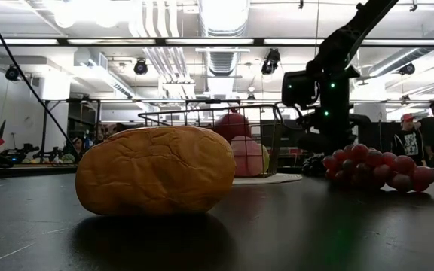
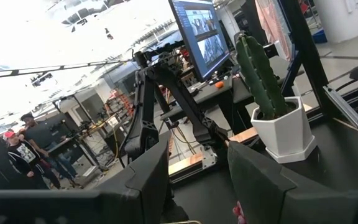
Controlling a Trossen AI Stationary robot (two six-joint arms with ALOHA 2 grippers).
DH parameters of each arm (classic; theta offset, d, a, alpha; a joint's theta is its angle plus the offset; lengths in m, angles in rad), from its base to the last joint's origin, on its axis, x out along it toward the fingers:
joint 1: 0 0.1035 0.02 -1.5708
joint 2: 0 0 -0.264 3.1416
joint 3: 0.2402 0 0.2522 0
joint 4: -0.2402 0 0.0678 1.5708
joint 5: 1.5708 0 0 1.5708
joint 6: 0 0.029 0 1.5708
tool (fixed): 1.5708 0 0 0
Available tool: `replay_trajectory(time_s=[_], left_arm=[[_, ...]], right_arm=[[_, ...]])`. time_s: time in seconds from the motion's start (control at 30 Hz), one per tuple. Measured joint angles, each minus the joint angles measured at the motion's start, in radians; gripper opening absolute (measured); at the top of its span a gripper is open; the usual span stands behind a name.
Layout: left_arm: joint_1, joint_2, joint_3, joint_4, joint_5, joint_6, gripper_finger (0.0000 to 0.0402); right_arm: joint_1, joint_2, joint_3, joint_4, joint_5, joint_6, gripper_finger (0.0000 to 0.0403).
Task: Build produce basket
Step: Put the black grapes into the silver basket
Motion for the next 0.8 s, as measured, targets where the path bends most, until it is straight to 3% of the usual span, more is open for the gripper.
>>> replay_trajectory(time_s=[0.2, 0.8], left_arm=[[0.000, 0.000, 0.000, 0.000, 0.000, -0.002, 0.0150], [0.000, 0.000, 0.000, 0.028, 0.000, 0.001, 0.0150]], right_arm=[[0.000, -0.056, -0.001, 0.000, 0.001, -0.012, 0.0018], [0.000, -0.417, 0.001, 0.004, 0.008, -0.012, 0.0014]])
